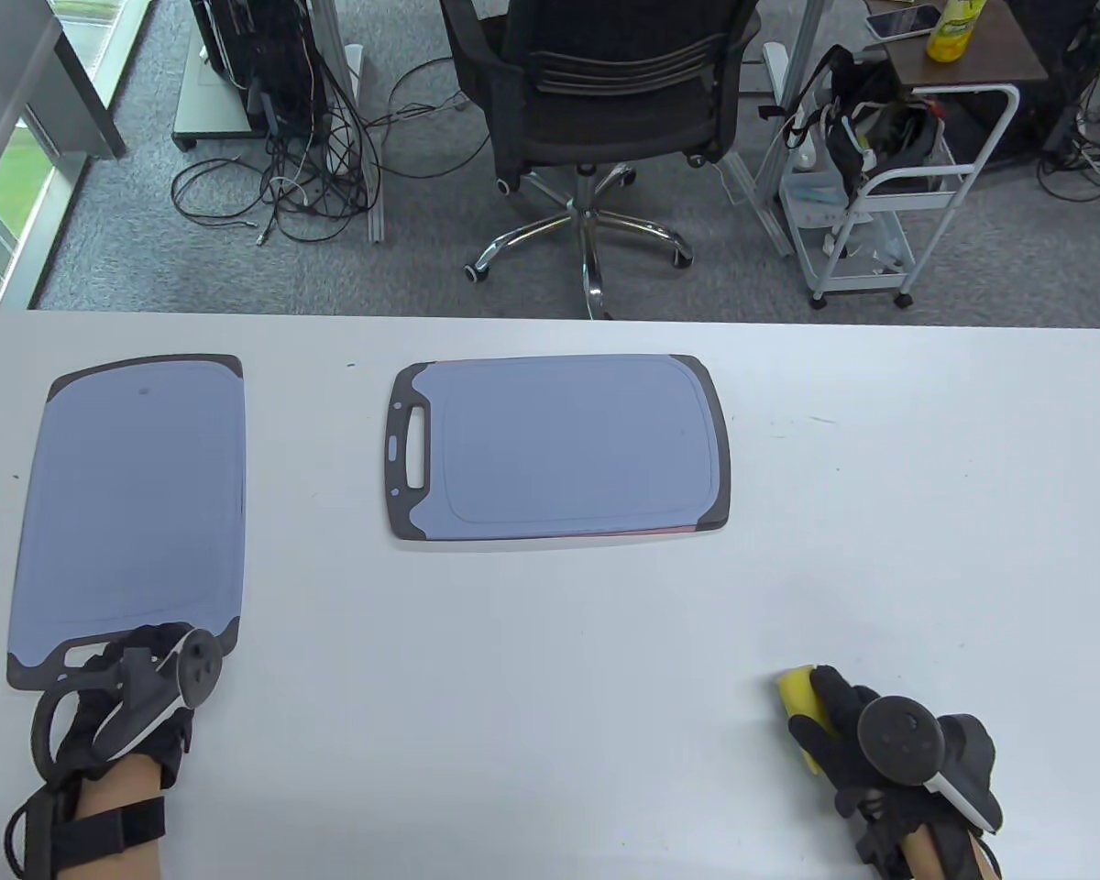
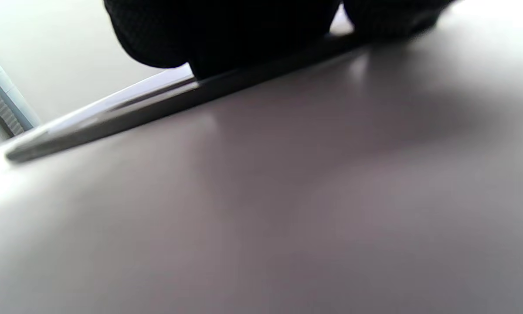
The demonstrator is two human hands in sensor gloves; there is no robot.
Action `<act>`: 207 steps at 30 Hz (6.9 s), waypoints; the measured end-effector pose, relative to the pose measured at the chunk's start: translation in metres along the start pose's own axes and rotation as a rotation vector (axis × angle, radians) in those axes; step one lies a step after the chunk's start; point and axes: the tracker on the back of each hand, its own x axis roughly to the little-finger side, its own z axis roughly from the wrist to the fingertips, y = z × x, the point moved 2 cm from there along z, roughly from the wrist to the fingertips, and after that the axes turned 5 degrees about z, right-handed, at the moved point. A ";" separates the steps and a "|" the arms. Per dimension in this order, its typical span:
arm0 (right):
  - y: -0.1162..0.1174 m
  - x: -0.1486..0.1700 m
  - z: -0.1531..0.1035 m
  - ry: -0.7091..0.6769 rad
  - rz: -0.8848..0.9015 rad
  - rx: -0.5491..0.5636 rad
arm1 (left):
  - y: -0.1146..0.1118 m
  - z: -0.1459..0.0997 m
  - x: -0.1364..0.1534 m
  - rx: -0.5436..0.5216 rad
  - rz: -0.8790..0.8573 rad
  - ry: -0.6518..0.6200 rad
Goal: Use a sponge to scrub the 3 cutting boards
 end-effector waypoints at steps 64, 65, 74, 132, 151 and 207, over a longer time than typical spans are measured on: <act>-0.019 0.008 -0.014 0.024 0.130 0.127 | 0.063 -0.028 -0.009 -0.337 -2.023 -0.232; -0.020 0.009 -0.014 0.025 0.131 0.128 | 0.064 -0.024 -0.018 -0.267 -2.009 -0.269; -0.021 0.011 -0.015 0.039 0.148 0.134 | 0.058 0.000 -0.100 0.313 -1.886 -0.397; 0.106 -0.334 0.077 -0.503 -0.382 -0.075 | 0.036 0.018 -0.137 0.455 -1.433 -0.173; 0.027 -0.085 0.068 0.120 -0.301 0.023 | 0.036 0.018 -0.137 0.466 -1.448 -0.161; 0.040 -0.072 0.023 0.014 -0.341 0.029 | 0.031 0.019 -0.136 0.485 -1.487 -0.144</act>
